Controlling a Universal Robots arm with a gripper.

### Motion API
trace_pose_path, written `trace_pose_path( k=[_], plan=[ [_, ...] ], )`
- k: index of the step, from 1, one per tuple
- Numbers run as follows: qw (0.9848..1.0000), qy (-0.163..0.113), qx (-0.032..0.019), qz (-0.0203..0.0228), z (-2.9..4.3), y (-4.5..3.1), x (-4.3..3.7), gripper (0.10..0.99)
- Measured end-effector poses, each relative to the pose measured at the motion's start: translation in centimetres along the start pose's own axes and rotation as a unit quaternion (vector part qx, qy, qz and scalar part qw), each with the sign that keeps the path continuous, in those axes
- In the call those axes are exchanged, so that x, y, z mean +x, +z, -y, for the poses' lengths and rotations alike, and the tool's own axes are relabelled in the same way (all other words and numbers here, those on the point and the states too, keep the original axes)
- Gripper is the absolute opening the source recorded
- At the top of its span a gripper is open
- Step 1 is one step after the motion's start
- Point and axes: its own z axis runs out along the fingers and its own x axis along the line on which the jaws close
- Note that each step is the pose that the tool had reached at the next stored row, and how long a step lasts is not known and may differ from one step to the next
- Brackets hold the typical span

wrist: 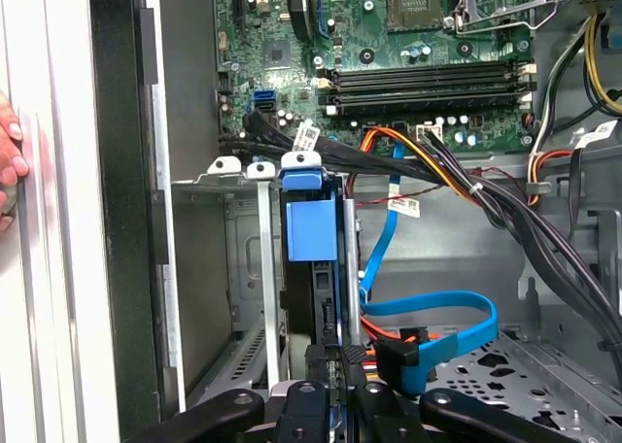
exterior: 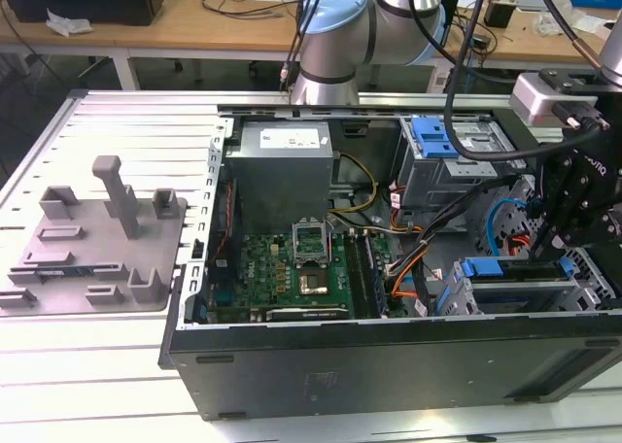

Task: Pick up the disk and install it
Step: 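Insert the first disk wire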

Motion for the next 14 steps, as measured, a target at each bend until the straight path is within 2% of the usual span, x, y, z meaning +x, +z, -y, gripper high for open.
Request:
trace_pose_path(
  k=[14],
  plan=[
    [1.0000, 0.000, 0.0000, -0.0003, 0.07, 0.59, -0.06, 0.169]
  ],
)
